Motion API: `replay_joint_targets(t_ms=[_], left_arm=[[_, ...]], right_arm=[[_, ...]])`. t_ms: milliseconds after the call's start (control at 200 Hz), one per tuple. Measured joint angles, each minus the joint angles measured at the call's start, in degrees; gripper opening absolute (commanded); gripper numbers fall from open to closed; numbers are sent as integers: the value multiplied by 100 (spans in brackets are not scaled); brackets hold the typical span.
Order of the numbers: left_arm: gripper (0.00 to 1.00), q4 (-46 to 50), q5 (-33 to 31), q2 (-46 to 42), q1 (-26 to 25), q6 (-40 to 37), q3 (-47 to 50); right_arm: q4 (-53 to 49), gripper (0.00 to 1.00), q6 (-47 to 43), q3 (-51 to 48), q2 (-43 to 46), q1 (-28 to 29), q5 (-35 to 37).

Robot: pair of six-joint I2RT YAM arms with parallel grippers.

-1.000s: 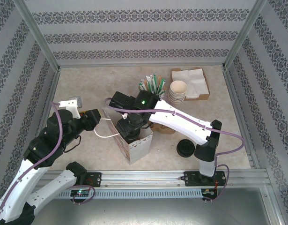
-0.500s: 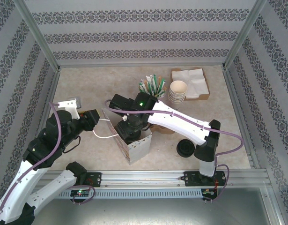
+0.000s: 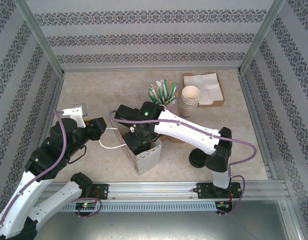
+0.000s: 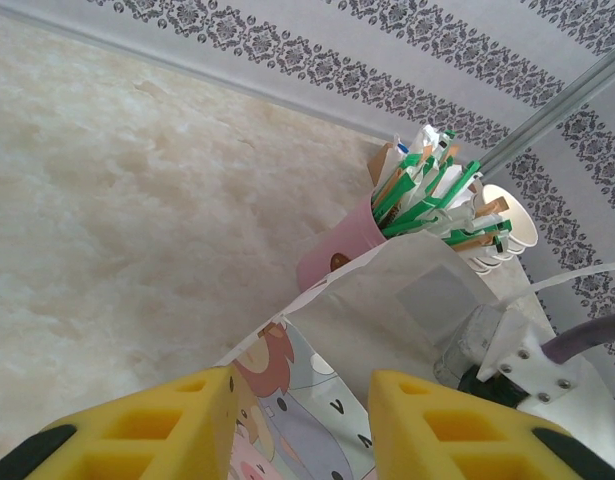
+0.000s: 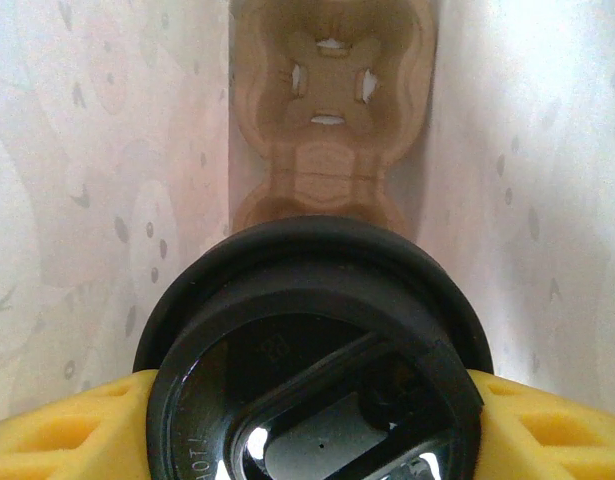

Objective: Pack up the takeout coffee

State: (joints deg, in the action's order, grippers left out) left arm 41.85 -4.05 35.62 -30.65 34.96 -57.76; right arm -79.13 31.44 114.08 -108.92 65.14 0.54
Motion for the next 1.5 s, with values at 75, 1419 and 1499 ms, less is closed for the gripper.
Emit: replay_joint_targets(t_ms=[75, 1419, 1499], left_arm=[[40, 0, 0, 0, 0, 0, 11], [33, 2, -50, -26, 0, 4, 92], [33, 2, -48, -26, 0, 7, 92]], right_arm=[[20, 54, 9, -52, -2, 0, -2], [741, 53, 168, -997, -42, 0, -175], [791, 53, 168, -1040, -42, -2, -179]])
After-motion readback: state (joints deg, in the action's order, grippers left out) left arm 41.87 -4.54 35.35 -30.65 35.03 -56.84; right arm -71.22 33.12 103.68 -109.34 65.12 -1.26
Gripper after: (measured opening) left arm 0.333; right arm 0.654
